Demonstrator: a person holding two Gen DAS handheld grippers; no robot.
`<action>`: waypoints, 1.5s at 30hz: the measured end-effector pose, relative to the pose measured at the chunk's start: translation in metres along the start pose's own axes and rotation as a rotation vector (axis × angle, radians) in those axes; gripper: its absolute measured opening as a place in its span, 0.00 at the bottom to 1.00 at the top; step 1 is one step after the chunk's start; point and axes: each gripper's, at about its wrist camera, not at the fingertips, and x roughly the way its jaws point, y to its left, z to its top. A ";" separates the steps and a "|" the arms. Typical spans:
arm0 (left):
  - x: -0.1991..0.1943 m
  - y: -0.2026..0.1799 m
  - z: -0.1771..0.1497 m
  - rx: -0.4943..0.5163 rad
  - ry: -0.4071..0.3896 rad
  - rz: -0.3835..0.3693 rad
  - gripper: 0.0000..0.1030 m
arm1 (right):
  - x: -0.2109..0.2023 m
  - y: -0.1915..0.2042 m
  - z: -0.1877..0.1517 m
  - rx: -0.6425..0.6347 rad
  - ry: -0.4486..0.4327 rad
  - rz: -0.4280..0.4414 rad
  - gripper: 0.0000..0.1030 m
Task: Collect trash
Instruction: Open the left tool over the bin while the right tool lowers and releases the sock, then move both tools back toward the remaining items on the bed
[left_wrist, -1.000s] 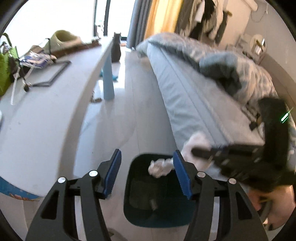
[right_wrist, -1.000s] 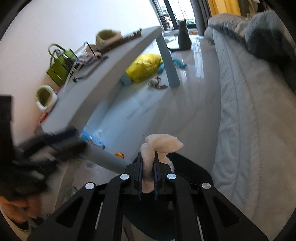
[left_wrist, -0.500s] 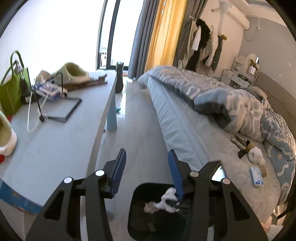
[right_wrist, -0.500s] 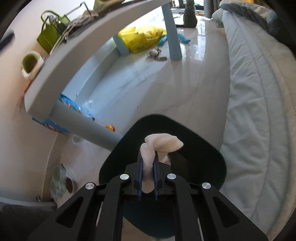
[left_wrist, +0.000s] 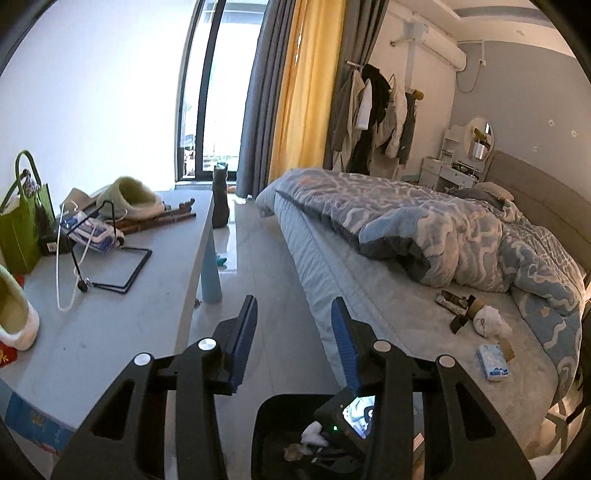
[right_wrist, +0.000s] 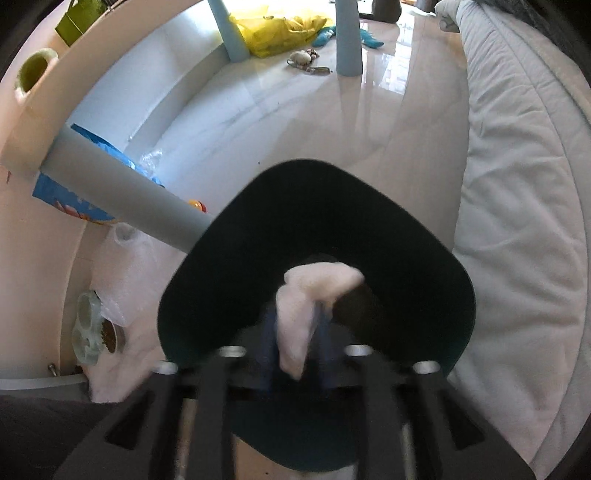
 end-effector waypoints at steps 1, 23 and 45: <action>-0.001 -0.001 0.001 -0.001 -0.005 -0.002 0.43 | 0.000 -0.001 -0.001 0.003 -0.002 0.002 0.54; -0.006 -0.030 0.020 -0.059 -0.055 -0.032 0.59 | -0.130 -0.018 -0.016 -0.037 -0.386 0.044 0.68; 0.041 -0.109 -0.011 0.082 0.087 -0.046 0.96 | -0.228 -0.150 -0.097 0.208 -0.631 -0.108 0.73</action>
